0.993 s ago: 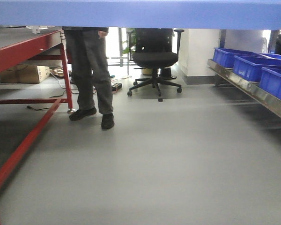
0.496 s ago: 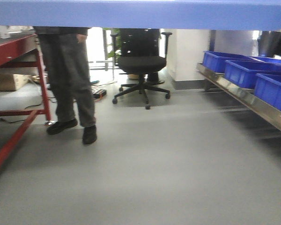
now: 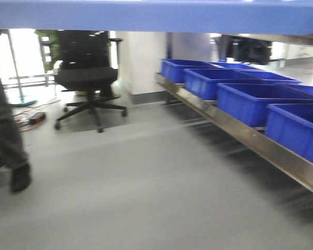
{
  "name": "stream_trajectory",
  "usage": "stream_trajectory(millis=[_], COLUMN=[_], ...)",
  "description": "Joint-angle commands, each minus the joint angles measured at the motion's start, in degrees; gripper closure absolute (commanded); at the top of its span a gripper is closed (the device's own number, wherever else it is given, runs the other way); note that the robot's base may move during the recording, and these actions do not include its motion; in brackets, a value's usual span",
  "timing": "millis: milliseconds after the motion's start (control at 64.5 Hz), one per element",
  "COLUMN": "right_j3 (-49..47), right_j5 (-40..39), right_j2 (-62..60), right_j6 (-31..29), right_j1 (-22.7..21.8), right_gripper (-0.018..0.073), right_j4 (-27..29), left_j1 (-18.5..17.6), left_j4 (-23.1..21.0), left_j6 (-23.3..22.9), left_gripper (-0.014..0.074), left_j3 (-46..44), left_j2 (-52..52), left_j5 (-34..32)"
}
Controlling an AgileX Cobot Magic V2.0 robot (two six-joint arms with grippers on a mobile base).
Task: Grab blue tray and place on right shelf
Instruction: 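Carry the tray with both grippers while driving to the shelving rack, then raise the tray with both grippers above the steel shelf lip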
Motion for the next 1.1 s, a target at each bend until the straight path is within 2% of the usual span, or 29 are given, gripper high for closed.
stream_trajectory(millis=[0,1086], right_j3=[-1.49,-1.49], right_j5=[-2.66,-2.66], right_j2=[-1.94,-1.84], right_j6=[-2.19,-2.19], right_j1=[0.21,0.21], right_gripper=[0.0501,0.0501], right_j4=[-0.60,-0.60], left_j1=[-0.71,-0.71], left_j4=[-1.07,-1.07], left_j6=[1.47,1.47], left_gripper=[0.0644,0.0644], left_j3=[-1.41,-1.41], left_j2=[-1.85,-1.85], left_j5=[4.62,4.62])
